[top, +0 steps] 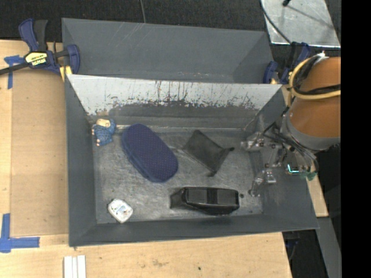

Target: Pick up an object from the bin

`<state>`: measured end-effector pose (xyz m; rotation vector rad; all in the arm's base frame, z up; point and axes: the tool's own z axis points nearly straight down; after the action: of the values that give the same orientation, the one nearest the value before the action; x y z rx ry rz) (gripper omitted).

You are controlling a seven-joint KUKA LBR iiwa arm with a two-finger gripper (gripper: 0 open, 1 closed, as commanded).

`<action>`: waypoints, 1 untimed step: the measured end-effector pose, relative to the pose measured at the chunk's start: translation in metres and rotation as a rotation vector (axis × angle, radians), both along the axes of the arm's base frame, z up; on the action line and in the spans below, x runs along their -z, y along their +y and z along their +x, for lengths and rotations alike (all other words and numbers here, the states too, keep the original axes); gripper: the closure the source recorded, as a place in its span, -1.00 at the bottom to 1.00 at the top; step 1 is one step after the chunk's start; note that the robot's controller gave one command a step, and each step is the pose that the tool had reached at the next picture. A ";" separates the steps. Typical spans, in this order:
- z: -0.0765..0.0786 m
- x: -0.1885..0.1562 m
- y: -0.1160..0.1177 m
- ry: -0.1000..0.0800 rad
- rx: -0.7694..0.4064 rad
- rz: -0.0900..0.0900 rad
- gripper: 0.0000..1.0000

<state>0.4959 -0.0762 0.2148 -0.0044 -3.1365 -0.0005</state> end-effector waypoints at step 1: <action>0.046 0.088 0.067 -0.016 -0.120 -0.001 -1.00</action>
Offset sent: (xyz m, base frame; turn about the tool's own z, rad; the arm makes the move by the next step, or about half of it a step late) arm 0.0531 0.0836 -0.1127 -0.1392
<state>0.5416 -0.0095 0.1268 0.1840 -3.1466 0.0018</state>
